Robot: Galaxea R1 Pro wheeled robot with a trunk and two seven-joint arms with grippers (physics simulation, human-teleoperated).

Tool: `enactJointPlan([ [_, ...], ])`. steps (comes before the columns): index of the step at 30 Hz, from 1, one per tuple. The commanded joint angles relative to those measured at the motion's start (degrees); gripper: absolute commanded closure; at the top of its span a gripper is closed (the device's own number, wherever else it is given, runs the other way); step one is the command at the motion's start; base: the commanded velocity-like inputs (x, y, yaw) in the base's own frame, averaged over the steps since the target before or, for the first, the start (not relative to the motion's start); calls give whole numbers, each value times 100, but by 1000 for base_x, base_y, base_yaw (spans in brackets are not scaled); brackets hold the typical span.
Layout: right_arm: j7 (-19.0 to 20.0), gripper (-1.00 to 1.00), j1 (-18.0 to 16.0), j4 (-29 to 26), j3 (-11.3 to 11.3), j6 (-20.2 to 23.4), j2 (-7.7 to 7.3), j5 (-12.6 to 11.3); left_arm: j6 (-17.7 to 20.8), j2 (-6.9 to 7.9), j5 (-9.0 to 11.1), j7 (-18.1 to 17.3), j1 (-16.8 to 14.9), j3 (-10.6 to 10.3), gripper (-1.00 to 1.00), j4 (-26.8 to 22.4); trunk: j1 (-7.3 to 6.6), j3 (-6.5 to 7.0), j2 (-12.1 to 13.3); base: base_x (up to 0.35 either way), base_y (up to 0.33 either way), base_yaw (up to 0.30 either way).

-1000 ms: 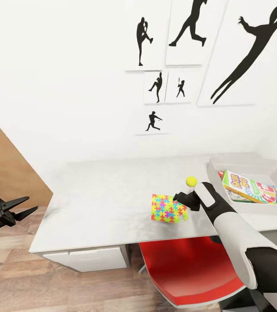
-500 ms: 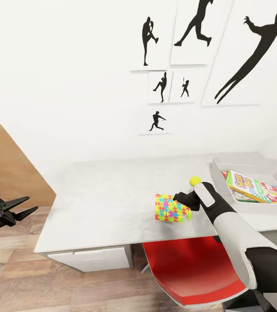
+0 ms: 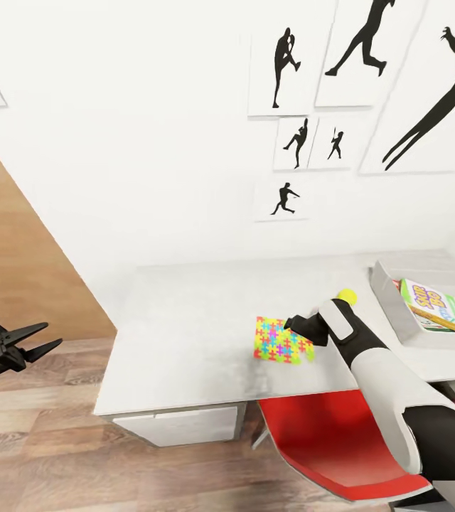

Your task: Put all the toys in the child's room - the three board games (two on the bed and one on the table), the two jigsaw puzzles on the table, and the tennis ball on the table - inside the toy box on the table in the child's room.

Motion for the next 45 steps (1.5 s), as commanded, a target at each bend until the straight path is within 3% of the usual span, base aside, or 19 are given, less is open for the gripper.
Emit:
enactJointPlan([
  [1,-52,-100,-5,-8,41,9,-5,-63,59,0,16,-10,-5,-4,-100,3,3,-10,-11,0,290,0],
  [45,-52,-100,-5,-25,206,2,4,-63,59,2,9,-2,-2,-5,-100,3,3,-10,-11,0,290,0],
])
